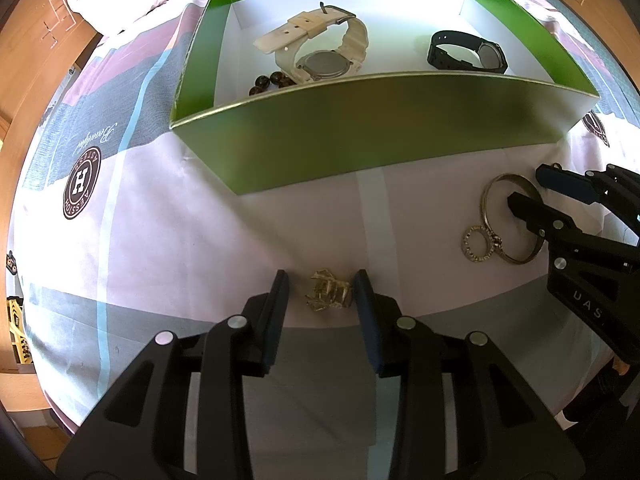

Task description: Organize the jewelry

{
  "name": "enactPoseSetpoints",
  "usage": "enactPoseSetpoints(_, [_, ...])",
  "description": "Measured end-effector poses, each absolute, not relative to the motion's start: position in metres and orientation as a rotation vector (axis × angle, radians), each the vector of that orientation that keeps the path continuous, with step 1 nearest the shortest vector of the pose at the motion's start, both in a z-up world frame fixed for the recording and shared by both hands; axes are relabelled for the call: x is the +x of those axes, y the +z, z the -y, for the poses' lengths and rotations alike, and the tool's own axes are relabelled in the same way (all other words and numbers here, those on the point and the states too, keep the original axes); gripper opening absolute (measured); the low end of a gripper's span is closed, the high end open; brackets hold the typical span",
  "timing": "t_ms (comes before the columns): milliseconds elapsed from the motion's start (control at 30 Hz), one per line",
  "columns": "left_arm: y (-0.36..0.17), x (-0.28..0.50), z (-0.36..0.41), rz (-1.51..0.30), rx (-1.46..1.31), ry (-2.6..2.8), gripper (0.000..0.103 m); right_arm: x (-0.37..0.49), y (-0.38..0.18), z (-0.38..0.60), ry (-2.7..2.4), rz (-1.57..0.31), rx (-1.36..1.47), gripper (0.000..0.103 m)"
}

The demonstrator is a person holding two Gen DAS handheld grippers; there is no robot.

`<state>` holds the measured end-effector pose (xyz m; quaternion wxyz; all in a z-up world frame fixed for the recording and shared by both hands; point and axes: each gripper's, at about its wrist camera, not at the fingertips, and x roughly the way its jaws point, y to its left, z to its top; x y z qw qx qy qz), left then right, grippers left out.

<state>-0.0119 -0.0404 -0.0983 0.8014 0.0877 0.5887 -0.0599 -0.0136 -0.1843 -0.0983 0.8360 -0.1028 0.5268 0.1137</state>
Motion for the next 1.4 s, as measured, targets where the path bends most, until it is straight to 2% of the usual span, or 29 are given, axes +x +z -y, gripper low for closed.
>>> enactPoseSetpoints(100, [-0.098, -0.012, 0.041, -1.262, 0.184, -0.128, 0.035, -0.013, -0.098, 0.185, 0.240, -1.115, -0.216, 0.041])
enactPoseSetpoints(200, [-0.097, -0.011, 0.036, -1.270, 0.142, -0.143, 0.022, -0.014, -0.098, 0.187, 0.238, -1.113, -0.206, 0.041])
enactPoseSetpoints(233, [-0.096, -0.010, 0.035, -1.270, 0.136, -0.142, 0.022, -0.014, -0.098, 0.188, 0.241, -1.113, -0.203, 0.040])
enactPoseSetpoints(467, [-0.094, -0.009, 0.027, -1.262, 0.125, -0.125, 0.022, -0.016, -0.095, 0.186, 0.268, -1.095, -0.200, 0.009])
enactPoseSetpoints(567, [-0.091, -0.009, 0.023, -1.261, 0.122, -0.121, 0.022, -0.016, -0.091, 0.190, 0.271, -1.084, -0.177, 0.004])
enactPoseSetpoints(900, [-0.082, -0.014, 0.029, -1.233, 0.109, -0.110, 0.022, -0.013, -0.070, 0.198, 0.264, -1.030, -0.112, 0.004])
enactPoseSetpoints(1400, [-0.004, -0.001, 0.029, -1.055, -0.019, -0.159, 0.022, -0.011, -0.010, 0.218, 0.276, -0.897, 0.025, 0.004])
